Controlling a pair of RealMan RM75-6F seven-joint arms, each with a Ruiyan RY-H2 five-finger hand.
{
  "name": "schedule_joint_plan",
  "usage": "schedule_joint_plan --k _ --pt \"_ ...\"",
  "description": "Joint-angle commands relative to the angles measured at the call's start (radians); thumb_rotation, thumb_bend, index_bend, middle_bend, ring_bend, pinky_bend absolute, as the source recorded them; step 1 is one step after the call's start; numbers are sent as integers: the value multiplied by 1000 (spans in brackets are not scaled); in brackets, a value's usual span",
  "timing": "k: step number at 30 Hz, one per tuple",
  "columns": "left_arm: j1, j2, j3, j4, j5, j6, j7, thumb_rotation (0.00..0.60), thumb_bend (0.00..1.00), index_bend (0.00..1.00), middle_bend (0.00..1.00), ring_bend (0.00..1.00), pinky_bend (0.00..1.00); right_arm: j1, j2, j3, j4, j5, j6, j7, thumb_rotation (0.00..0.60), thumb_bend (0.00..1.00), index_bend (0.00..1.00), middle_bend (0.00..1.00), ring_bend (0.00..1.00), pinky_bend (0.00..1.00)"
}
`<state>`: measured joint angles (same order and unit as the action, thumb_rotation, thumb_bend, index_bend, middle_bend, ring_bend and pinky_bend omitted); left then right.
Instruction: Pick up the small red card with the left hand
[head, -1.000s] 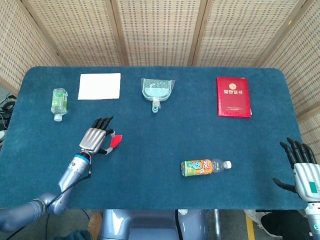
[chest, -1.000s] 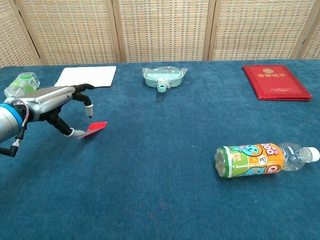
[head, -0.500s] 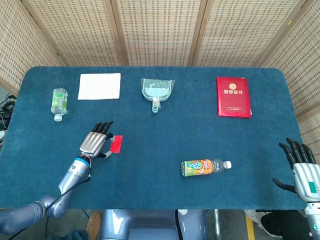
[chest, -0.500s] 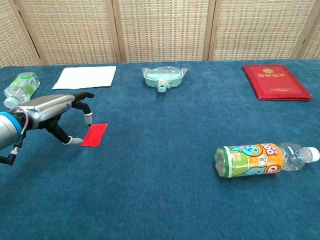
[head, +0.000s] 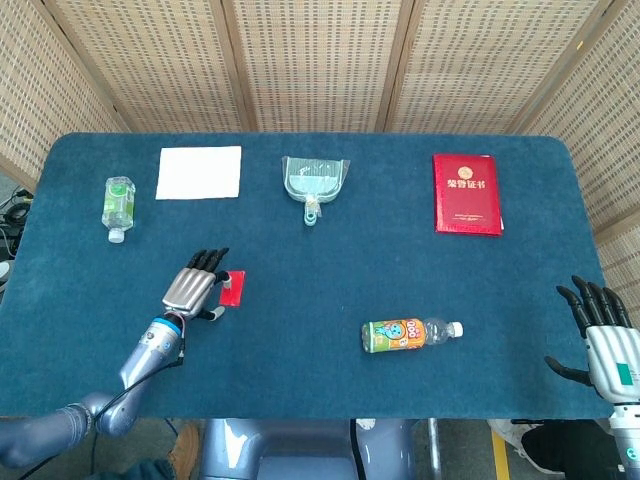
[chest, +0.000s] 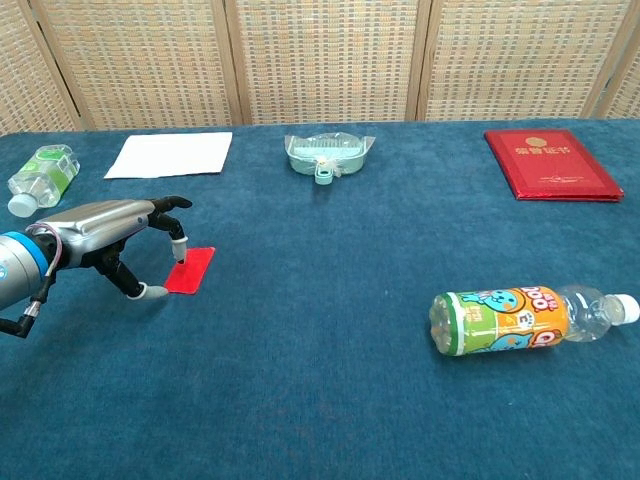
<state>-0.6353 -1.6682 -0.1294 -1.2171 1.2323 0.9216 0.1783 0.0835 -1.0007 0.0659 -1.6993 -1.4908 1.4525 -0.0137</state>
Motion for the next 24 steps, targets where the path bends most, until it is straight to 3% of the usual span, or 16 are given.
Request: schedule_joint_plan --k 1,18,24 --pt "-1 -11 1 10 -3 0 -2 600 279 438 0 0 0 0 0 0 0 0 0 0 600 0 101 0 0 0" --pt "-8 -69 1 89 4 3 -22 600 287 456 0 0 0 0 2 -1 1 -1 0 7 600 0 105 0 0 0" --pt "-10 -69 -3 94 3 3 -22 600 372 485 0 0 0 0 3 -1 1 0 -1 7 600 0 108 0 0 0"
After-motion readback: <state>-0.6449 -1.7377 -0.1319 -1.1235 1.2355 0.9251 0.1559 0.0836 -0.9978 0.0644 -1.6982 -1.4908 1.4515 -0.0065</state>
